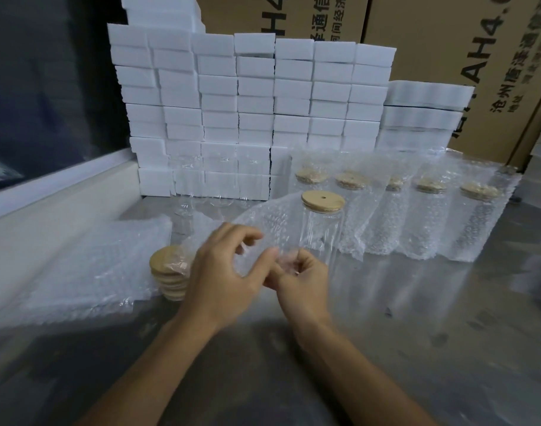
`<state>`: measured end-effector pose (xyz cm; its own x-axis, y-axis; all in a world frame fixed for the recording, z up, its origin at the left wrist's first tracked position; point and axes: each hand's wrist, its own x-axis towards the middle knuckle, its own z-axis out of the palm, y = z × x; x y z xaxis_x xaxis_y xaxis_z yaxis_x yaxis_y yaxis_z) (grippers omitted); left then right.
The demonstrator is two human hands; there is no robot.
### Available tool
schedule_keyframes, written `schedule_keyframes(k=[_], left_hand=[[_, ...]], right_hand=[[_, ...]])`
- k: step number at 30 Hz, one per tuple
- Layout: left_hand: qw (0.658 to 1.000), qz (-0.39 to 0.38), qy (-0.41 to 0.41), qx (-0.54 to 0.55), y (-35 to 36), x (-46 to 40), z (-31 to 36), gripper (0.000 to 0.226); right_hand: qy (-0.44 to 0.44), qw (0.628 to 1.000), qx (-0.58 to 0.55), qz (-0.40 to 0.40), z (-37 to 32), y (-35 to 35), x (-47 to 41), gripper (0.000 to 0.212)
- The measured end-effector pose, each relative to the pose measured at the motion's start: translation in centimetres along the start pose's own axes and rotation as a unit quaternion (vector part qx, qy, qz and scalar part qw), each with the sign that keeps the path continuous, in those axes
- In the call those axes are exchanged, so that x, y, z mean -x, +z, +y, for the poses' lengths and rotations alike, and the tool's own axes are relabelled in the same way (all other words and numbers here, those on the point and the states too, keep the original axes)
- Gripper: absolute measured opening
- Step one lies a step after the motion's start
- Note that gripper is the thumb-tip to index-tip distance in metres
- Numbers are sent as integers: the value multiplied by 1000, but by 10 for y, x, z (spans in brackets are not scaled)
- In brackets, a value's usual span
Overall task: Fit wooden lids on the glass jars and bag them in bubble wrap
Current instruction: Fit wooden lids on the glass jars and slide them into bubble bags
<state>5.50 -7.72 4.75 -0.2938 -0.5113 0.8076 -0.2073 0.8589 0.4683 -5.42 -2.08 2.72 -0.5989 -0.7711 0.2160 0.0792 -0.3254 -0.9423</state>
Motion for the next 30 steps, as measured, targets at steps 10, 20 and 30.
schedule_keyframes(k=[10, 20, 30], left_hand=[[982, -36, -177, 55, 11, 2, -9, 17], [974, -39, -204, 87, 12, 3, -18, 27], [989, 74, -125, -10, -1, -1, -19, 37]], right_hand=[[-135, 946, 282, -88, 9, 1, 6, 11], [-51, 986, 152, -44, 2, -1, -3, 22], [-199, 937, 232, 166, -8, -11, -6, 17]])
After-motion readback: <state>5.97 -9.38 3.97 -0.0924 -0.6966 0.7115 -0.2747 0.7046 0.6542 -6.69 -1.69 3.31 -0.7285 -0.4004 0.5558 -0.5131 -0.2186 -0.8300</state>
